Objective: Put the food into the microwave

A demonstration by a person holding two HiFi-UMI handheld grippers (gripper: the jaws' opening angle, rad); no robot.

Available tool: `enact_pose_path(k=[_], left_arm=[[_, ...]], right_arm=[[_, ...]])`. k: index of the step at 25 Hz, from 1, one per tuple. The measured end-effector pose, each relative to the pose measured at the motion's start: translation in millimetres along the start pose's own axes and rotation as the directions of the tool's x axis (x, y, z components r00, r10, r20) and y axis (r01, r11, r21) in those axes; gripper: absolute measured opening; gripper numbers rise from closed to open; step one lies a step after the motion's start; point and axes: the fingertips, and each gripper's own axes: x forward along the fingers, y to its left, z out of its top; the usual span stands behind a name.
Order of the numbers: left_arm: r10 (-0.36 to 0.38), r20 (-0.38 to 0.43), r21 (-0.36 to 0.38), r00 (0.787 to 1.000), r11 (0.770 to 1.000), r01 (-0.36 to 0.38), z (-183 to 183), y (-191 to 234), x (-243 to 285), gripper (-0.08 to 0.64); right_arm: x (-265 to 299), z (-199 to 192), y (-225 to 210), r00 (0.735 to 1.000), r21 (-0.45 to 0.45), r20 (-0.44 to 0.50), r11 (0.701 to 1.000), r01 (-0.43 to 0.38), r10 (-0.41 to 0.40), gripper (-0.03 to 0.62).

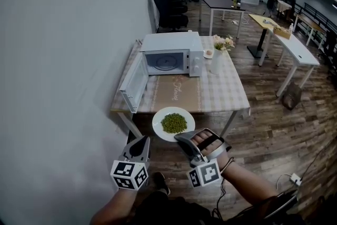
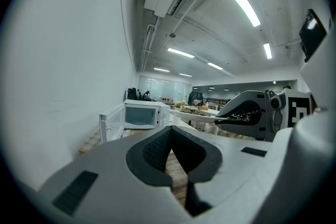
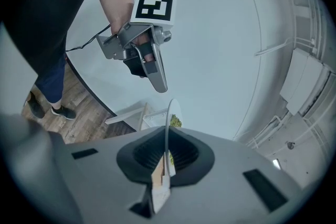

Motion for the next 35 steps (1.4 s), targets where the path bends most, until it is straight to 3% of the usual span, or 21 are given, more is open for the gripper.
enact_pose_path(k=[11,16,21,35], left_arm=[[-0.03,0.037,-0.001,0.999,1.0,0.03,31.0,41.0,43.2,0.008],[-0.067,0.036,0.038,0.997,0.997,0.066,39.5,51.0,69.2,0.009],[-0.119,0.033,0.031,0.992,0.993,0.118,45.9,67.4,97.0,0.009],[-0.115,0.01,0.035,0.993,0.993,0.115,52.3,124.5,159.8,0.009]], right_arm=[[48.6,-14.3,-23.8,0.999,-0.013,-0.034,1.0,-0.002,0.002,0.018],[76.0,-27.5,-34.8,0.998,-0.016,-0.06,1.0,-0.002,0.001,0.018],[105.9,-41.6,-46.7,0.996,-0.012,-0.089,1.0,0.001,-0.003,0.018],[180.6,-75.0,-63.6,0.987,-0.003,-0.161,1.0,-0.021,0.02,0.018]])
